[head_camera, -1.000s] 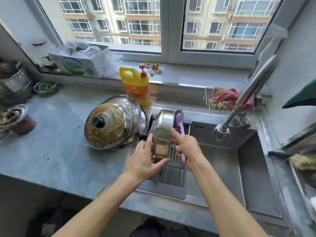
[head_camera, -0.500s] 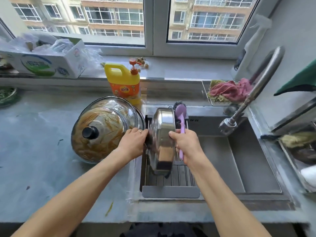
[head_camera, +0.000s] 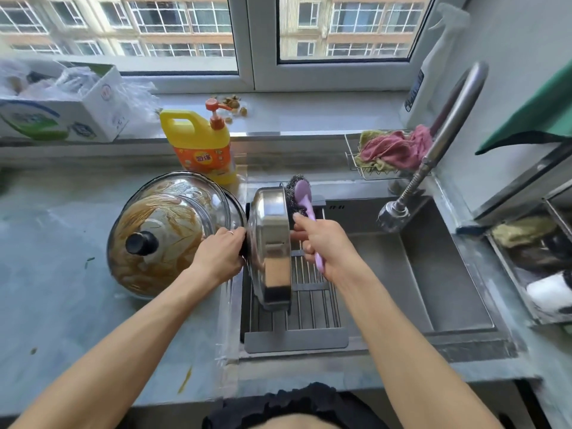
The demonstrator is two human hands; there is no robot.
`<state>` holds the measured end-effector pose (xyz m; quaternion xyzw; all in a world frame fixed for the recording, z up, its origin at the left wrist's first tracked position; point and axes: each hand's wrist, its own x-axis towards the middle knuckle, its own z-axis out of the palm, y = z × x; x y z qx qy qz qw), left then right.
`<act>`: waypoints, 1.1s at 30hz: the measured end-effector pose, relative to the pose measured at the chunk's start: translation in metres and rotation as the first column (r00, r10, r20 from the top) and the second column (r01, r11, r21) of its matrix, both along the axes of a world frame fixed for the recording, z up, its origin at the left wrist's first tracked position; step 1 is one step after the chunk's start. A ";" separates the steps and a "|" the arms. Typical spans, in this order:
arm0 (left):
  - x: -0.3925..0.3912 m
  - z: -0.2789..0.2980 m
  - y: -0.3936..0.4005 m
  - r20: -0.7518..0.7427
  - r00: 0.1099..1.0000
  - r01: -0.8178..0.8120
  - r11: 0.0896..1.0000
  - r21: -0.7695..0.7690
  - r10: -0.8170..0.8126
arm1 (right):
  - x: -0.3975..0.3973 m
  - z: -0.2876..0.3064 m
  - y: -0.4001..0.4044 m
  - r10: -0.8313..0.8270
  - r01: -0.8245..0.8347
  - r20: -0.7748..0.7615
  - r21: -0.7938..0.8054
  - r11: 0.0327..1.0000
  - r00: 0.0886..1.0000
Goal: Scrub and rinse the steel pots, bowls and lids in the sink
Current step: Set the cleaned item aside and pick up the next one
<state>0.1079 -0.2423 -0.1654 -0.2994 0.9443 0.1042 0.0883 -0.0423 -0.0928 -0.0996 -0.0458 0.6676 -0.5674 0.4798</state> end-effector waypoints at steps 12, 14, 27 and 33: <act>-0.008 -0.013 0.013 0.007 0.998 -0.063 0.993 -0.096 0.064 | -0.033 -0.030 0.029 0.098 -0.071 -0.155 0.172 0.982 0.983; -0.007 -0.013 0.014 -0.001 0.997 -0.077 0.992 -0.096 0.078 | -0.031 -0.027 0.027 0.111 -0.076 -0.235 0.152 0.985 0.966; 0.073 0.028 -0.035 -0.436 0.613 -0.709 0.702 0.064 0.659 | -0.002 0.048 -0.029 0.351 -0.408 -0.553 0.023 0.913 0.756; 0.092 0.019 -0.062 -0.267 0.632 -0.724 0.677 0.134 0.728 | 0.015 0.043 -0.045 0.383 -0.441 -0.505 0.006 0.898 0.773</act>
